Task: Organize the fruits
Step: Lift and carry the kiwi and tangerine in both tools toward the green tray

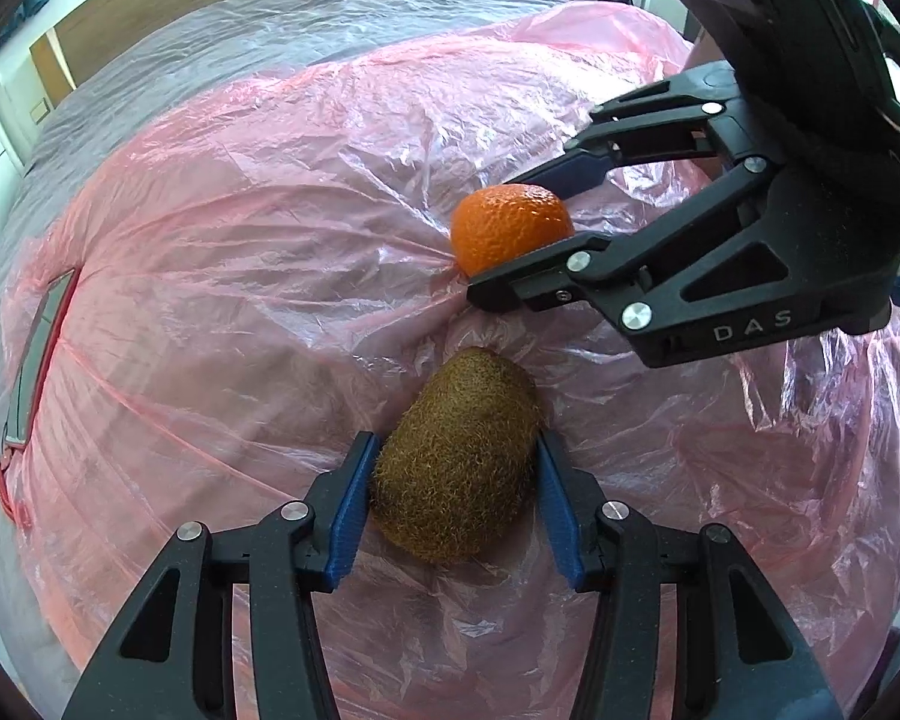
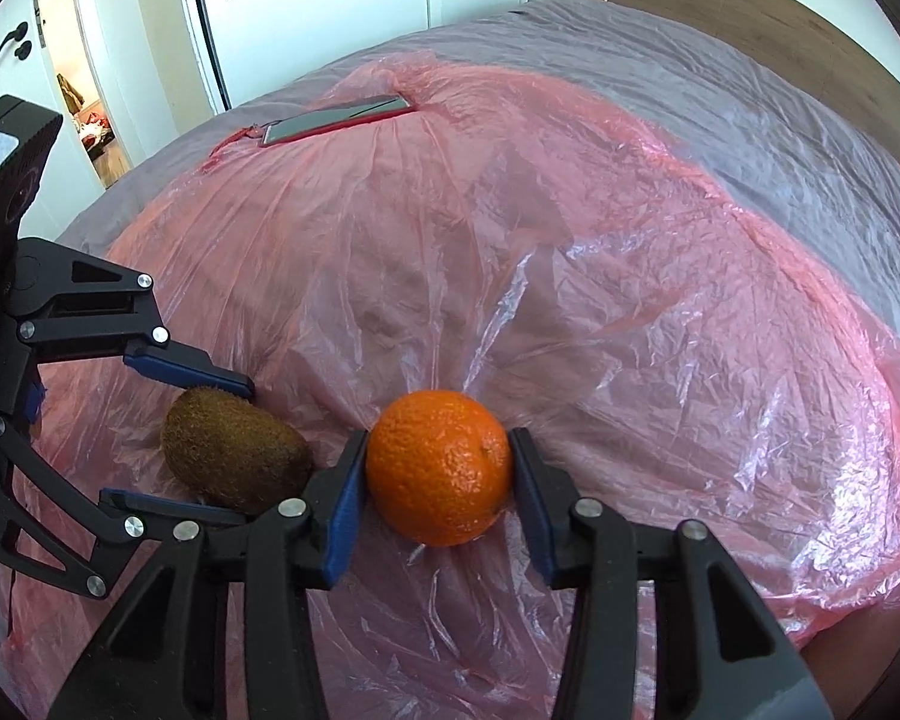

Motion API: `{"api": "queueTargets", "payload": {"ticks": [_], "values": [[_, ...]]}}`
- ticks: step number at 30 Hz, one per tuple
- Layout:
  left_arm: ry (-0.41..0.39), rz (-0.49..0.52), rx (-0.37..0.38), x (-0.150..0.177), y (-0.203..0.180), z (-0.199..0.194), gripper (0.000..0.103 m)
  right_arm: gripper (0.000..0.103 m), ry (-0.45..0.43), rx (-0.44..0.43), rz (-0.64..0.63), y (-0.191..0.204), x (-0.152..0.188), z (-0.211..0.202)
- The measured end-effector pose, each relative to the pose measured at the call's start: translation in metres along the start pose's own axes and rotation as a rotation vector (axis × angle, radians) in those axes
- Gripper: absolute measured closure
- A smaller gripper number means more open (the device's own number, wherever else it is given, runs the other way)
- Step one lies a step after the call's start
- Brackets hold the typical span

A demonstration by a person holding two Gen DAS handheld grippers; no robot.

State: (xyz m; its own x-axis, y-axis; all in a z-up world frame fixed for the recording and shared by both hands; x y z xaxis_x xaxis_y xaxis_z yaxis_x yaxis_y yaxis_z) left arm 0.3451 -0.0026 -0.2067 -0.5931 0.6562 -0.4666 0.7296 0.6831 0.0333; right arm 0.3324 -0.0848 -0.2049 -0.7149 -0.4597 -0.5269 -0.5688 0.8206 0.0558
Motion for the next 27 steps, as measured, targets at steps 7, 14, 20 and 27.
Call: {"api": "queueTargets", "payload": {"ticks": [7, 14, 20, 27], "values": [[-0.02, -0.057, 0.002, -0.002, 0.007, -0.015, 0.057, 0.033, -0.033, 0.009, 0.017, 0.0, -0.005, -0.021], [-0.047, -0.132, 0.011, -0.002, 0.011, -0.039, 0.057, 0.033, -0.054, 0.022, 0.058, -0.006, 0.0, -0.04], [-0.066, -0.198, -0.039, 0.002, 0.014, -0.063, 0.057, 0.033, -0.068, 0.019, 0.072, -0.001, 0.012, -0.066], [-0.087, -0.263, -0.079, 0.015, -0.006, -0.085, 0.057, 0.033, -0.076, 0.0, 0.094, 0.013, 0.042, -0.102]]}}
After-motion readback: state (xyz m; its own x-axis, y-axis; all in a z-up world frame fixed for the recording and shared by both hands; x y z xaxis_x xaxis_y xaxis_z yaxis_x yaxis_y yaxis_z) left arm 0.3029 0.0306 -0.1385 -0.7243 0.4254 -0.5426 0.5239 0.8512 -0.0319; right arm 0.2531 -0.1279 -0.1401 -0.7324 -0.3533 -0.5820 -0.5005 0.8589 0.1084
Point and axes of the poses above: each gripper's, at about its wrist camera, not at the fingertips, and z roughly the way its jaws point, y to its left, x to its underside, the point moved 10 cm from there along z, roughly the way its jaws point, and after that the axes turned 4 degrees about z, right-handed, at the moved point
